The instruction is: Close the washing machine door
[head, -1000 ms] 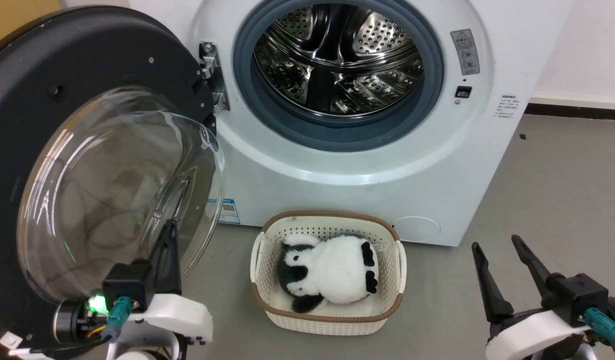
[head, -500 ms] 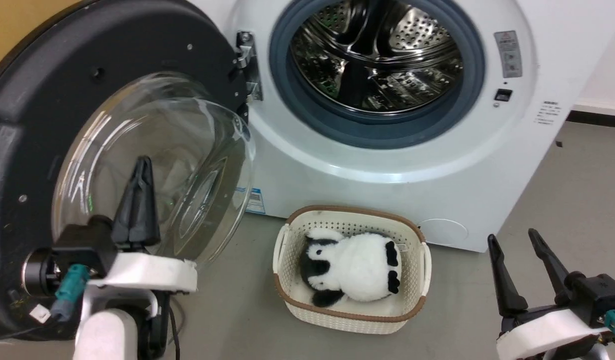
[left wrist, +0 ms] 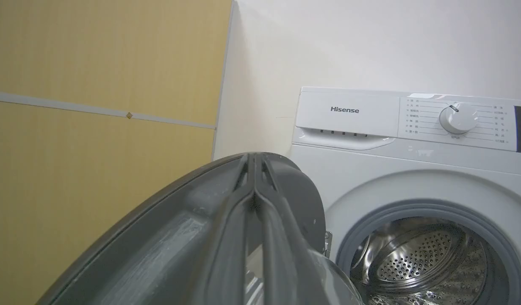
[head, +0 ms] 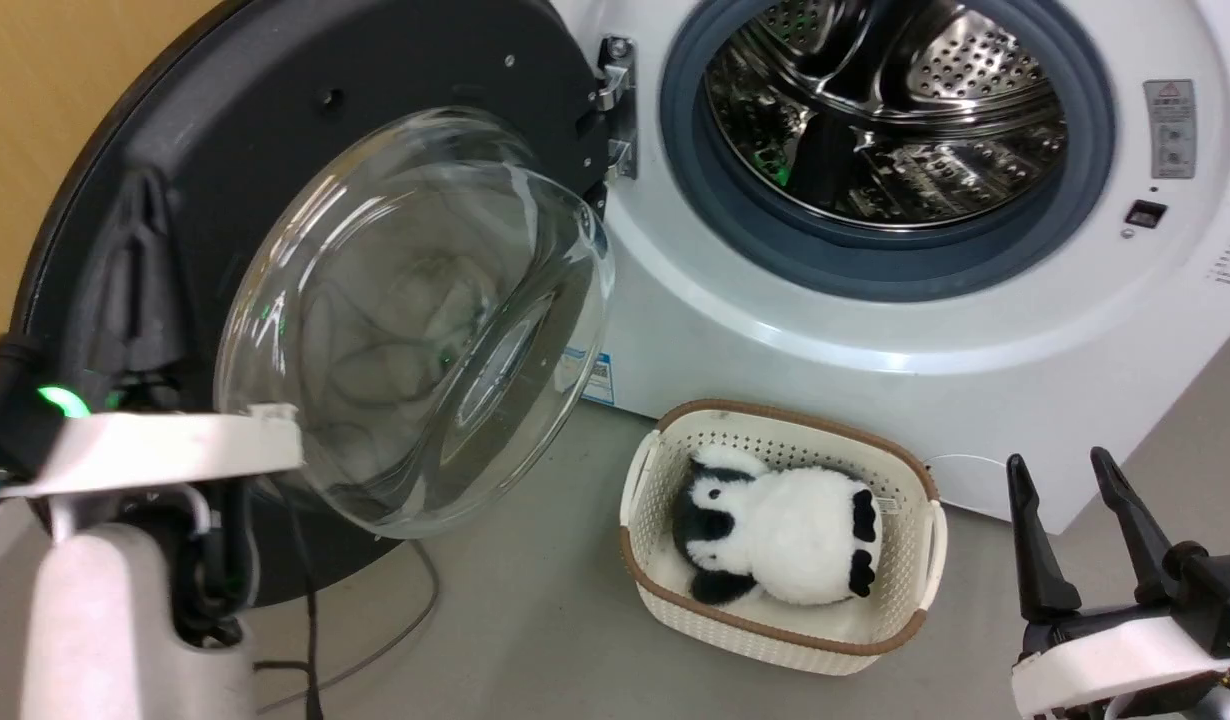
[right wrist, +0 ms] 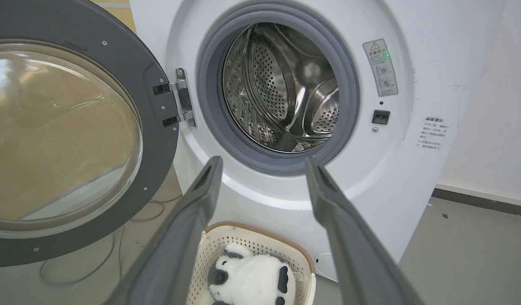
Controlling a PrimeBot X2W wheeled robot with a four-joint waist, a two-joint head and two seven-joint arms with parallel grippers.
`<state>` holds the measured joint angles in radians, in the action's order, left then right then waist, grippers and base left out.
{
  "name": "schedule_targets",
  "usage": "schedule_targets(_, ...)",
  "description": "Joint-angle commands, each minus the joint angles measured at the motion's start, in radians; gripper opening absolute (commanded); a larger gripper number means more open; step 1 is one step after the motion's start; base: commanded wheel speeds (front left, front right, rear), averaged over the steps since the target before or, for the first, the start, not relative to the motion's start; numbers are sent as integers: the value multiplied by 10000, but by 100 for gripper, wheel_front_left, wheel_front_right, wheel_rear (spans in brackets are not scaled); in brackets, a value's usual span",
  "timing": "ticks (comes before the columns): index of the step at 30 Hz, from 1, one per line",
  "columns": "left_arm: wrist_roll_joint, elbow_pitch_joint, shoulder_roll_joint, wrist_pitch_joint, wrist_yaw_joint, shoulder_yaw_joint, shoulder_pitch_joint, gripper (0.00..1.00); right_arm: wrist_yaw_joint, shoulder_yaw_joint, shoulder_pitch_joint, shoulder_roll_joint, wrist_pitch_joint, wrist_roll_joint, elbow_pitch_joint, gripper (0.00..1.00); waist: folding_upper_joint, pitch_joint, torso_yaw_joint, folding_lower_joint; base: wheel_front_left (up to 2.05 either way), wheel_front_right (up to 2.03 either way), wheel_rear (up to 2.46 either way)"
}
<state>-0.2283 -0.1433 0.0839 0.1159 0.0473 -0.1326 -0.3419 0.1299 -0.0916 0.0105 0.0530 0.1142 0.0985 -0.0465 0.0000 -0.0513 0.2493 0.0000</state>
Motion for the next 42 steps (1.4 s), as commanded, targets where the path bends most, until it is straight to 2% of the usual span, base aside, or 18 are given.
schedule_targets(1, -211, -78, 115, 72, 80, -160, -301, 0, 4, -26, -247, -13, 105, 95, -87, 100, 0, -79, 123, 0, 0, 0, 0)
schedule_targets(14, -3214, 354, 584, -543, -5, -2102, -1275, 0, 5, -67, -481, -16, 376, 185, -163, 100, 0, -452, 760, 0, 0, 0, 0)
schedule_targets(22, -5114, 1623, 758, -1195, -88, -3242, -1529, 0, 5, -174, -579, -18, 543, 291, -244, 100, 0, -641, 1123, 0, 0, 0, 0)
schedule_targets(28, -7022, 3030, 717, -2488, -184, -3859, -1607, 0, 5, -261, -612, -19, 668, 408, -287, 100, 0, -763, 1392, 0, 0, 0, 0)
schedule_targets(34, -8278, 4536, 802, -3659, 139, -4107, -1611, 0, 6, -302, -689, -21, 793, 474, -338, 100, 0, -921, 1652, 0, 0, 0, 0)
schedule_targets(42, -9715, 6046, 567, -4954, 551, -4295, -1588, 0, 6, -451, -713, -23, 960, 603, -431, 100, 0, -1130, 2001, 0, 0, 0, 0)
